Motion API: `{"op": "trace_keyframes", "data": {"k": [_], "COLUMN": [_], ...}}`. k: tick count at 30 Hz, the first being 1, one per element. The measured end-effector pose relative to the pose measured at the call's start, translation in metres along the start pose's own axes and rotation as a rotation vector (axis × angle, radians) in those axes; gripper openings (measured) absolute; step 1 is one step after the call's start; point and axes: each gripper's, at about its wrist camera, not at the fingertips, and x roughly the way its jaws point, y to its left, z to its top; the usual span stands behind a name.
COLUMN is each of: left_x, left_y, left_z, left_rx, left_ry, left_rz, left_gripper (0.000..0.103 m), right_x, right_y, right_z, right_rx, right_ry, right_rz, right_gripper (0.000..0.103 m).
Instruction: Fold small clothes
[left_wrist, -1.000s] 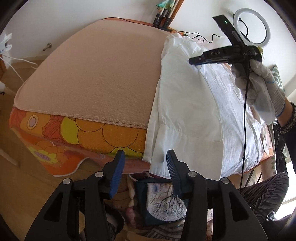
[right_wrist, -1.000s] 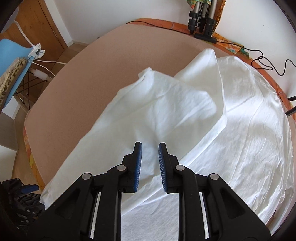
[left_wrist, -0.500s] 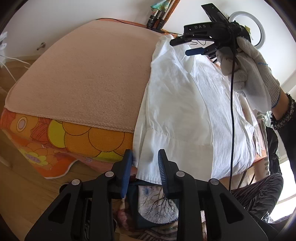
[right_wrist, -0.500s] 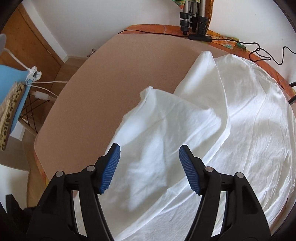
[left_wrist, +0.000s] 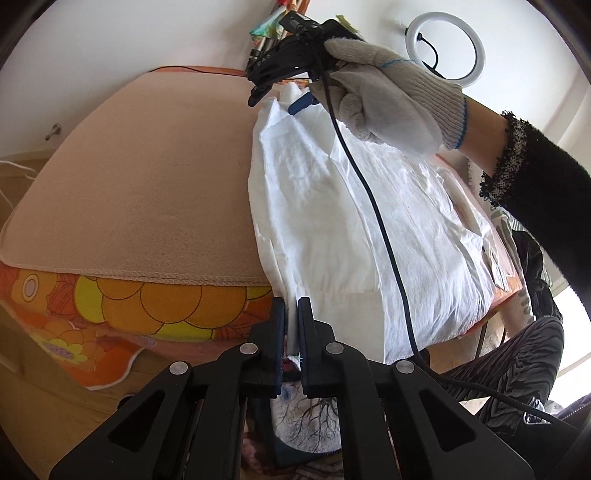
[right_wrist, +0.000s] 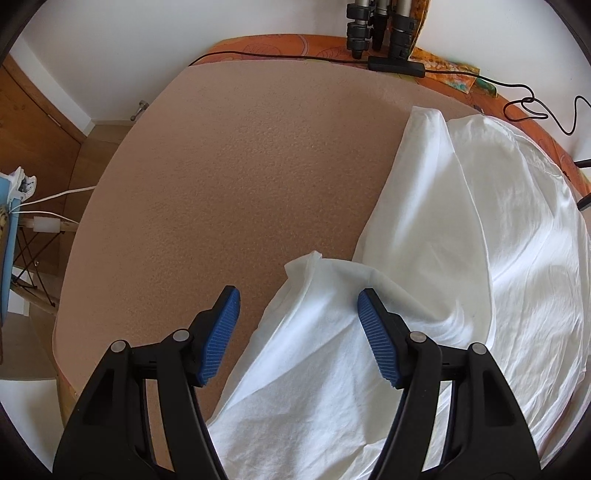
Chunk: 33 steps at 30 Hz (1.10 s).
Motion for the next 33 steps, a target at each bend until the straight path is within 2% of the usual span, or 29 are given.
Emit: {"op": "trace_keyframes", "data": {"k": [3, 5, 6, 8, 9, 17, 24, 28, 33], "left_x": [0.000, -0.001, -0.002, -0.001, -0.001, 0.010, 0.028, 0.043, 0.058], "left_y": [-0.013, -0.021, -0.023, -0.030, -0.034, -0.073, -0.108, -0.130, -0.143], "left_z": [0.001, 0.002, 0.002, 0.003, 0.003, 0.005, 0.007, 0.005, 0.004], "left_rx": [0.038, 0.067, 0.078, 0.094, 0.103, 0.210, 0.289, 0.335, 0.364], "left_ry": [-0.006, -0.015, -0.019, -0.020, -0.018, 0.005, 0.051, 0.092, 0.139], "left_rz": [-0.010, -0.014, -0.019, -0.034, -0.041, -0.095, -0.159, -0.186, -0.203], "left_gripper": [0.005, 0.005, 0.005, 0.005, 0.005, 0.005, 0.005, 0.005, 0.005], "right_x": [0.005, 0.006, 0.005, 0.002, -0.001, -0.038, -0.064, -0.064, -0.054], "right_y": [-0.004, -0.009, -0.013, -0.022, -0.026, -0.055, -0.107, -0.140, -0.162], "right_z": [0.003, 0.004, 0.004, 0.004, 0.003, -0.008, -0.033, -0.046, -0.054], "right_rx": [0.002, -0.004, 0.002, 0.016, 0.024, 0.025, 0.056, 0.091, 0.117], "right_ry": [0.009, 0.008, 0.010, 0.015, 0.017, -0.049, -0.091, -0.099, -0.100], "right_rz": [-0.029, -0.047, -0.042, -0.011, 0.008, 0.102, 0.116, 0.109, 0.106], "right_gripper": [0.053, 0.035, 0.032, 0.016, 0.014, 0.009, 0.009, 0.009, 0.009]}}
